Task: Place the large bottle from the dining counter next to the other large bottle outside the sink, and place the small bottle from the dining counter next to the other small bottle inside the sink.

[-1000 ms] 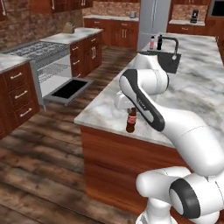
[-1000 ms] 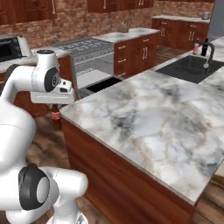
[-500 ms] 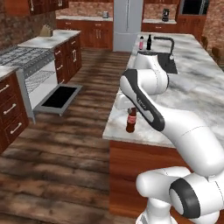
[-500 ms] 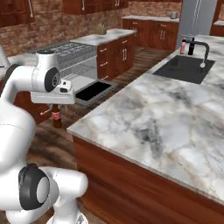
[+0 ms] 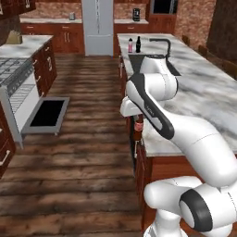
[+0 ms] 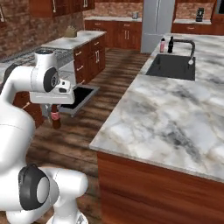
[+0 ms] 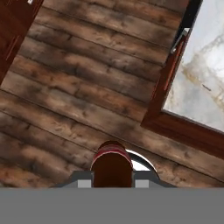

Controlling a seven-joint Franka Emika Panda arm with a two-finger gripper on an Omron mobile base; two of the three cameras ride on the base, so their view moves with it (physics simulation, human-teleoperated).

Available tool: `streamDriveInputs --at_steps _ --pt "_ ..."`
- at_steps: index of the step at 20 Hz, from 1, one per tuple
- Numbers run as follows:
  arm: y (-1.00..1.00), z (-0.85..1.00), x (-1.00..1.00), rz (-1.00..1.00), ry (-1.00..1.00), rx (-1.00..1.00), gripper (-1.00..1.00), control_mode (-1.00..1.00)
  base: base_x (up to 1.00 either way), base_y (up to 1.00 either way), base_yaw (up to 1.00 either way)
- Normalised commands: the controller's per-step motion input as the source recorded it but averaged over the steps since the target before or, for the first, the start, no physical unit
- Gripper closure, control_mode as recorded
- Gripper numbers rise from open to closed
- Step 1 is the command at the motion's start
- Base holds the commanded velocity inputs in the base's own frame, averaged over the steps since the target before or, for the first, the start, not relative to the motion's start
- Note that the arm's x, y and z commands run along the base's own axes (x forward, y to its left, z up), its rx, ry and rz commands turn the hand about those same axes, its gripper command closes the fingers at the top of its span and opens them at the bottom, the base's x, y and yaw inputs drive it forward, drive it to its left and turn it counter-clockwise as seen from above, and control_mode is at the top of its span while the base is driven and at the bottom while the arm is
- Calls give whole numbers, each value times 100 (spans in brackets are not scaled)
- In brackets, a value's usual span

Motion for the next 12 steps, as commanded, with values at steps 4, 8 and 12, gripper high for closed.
streamDriveInputs --at_steps 4,8,12 --pt "0 0 0 0 0 0 100 100 53 100 -45" --pt "0 0 0 0 0 0 100 100 63 100 -47" --pt "0 0 0 0 0 0 100 100 81 100 -51"
